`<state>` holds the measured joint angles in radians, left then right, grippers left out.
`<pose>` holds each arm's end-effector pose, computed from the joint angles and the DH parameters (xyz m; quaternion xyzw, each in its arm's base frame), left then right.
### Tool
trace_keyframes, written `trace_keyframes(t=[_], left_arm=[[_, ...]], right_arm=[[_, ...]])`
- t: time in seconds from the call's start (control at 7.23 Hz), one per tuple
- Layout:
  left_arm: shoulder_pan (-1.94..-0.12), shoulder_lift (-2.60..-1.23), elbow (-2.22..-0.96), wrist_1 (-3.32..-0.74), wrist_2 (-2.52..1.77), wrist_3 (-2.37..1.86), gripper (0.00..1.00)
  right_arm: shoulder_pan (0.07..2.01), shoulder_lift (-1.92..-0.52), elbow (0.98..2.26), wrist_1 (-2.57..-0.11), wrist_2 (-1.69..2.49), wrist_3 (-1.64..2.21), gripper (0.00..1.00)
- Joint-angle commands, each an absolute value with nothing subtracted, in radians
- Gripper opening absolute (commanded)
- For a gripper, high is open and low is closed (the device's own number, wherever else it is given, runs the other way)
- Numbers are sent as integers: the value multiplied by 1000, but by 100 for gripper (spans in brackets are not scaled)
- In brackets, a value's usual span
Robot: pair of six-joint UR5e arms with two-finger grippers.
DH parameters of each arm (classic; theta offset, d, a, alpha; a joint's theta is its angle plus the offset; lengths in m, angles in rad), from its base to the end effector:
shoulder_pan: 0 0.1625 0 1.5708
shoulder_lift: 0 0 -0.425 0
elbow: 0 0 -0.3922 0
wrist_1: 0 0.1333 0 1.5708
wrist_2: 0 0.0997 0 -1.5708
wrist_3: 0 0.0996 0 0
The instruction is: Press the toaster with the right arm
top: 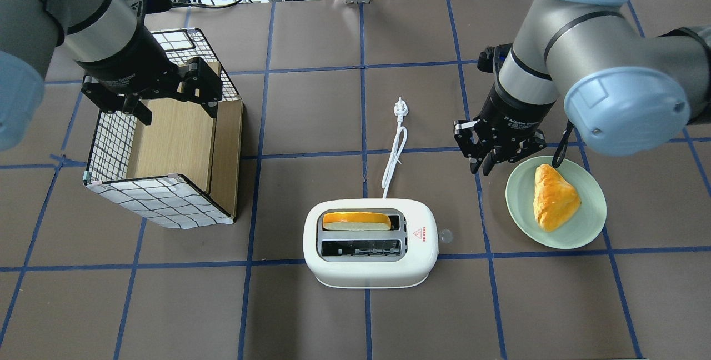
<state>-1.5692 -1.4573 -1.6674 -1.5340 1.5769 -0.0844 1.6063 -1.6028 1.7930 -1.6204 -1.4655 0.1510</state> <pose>-0.1320 -0.4491 0.4973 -0.0431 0.9987 -0.0269 0.0019 0.1599 -0.4510 0.4011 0.0612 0.9943 0.0747 0.0457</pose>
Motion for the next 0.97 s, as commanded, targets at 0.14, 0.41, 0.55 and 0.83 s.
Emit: trace_keyframes(t=[0.14,0.41,0.55,0.83], left_arm=[[-1569,-1457,-1667,-1534,1577,-84,100],[-1569,-1457,-1667,-1534,1577,-84,100],[-1569,-1457,-1667,-1534,1577,-84,100],[-1569,-1457,-1667,-1534,1577,-84,100]], right_arm=[[1606,-1598,1668,-1631,-1544,132,100],[1602,-1592,1632,-1661,-1565,56,100],[1597,-1589,1618,-1696,-1604,10,100],[1594,-1586,1576,-1694,-1609,6,100]])
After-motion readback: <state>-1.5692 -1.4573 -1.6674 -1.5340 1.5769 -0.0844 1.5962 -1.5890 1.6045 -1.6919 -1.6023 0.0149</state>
